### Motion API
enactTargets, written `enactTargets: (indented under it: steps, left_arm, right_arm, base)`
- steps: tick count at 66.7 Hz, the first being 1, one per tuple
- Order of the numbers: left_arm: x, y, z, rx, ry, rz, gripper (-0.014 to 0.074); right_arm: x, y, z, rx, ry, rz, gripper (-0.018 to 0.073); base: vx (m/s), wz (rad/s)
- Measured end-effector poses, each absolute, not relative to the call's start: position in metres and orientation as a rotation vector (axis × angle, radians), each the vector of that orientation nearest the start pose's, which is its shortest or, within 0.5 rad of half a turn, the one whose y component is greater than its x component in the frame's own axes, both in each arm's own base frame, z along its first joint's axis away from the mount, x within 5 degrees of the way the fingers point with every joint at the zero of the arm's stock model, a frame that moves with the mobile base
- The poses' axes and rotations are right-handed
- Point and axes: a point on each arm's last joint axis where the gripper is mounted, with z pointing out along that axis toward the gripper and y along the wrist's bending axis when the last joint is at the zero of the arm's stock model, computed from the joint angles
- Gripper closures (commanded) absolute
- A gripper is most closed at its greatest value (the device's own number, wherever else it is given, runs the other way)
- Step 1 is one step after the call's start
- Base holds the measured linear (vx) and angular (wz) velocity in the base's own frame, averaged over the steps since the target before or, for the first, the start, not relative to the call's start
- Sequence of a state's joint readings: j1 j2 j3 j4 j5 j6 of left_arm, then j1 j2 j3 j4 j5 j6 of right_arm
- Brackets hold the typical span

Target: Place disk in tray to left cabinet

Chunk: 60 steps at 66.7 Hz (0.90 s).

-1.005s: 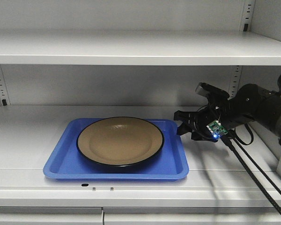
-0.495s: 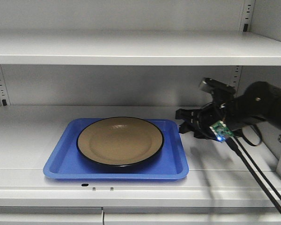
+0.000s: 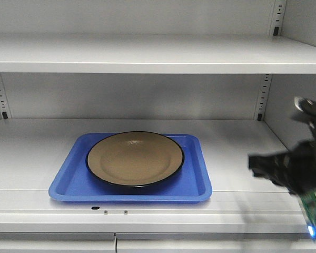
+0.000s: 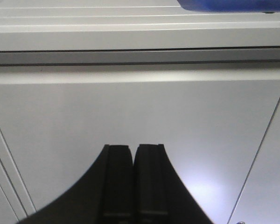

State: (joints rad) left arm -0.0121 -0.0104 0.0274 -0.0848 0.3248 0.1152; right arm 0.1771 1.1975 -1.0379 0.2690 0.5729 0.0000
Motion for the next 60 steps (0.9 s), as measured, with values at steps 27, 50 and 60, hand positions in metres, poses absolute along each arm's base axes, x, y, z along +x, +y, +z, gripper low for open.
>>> enactTargets:
  steps: [27,50,60]
  left_arm:
    - [0.054,-0.003,0.175,0.062,1.823,-0.009,0.0603]
    - [0.054,-0.003,0.175,0.062,1.824,-0.009,0.0603]
    - [0.054,-0.003,0.175,0.062,1.824,-0.009,0.0603]
  right_arm:
    - [0.102,0.024,0.282,-0.082,1.987,0.263,0.0573]
    - [0.053,0.007,0.191,-0.031,1.807,0.144,0.0568]
    - [0.055,0.004,0.181,0.029,1.756,0.110,0.0564]
  base:
    - [0.00,0.00]
    - [0.00,0.00]
    - [0.00,0.00]
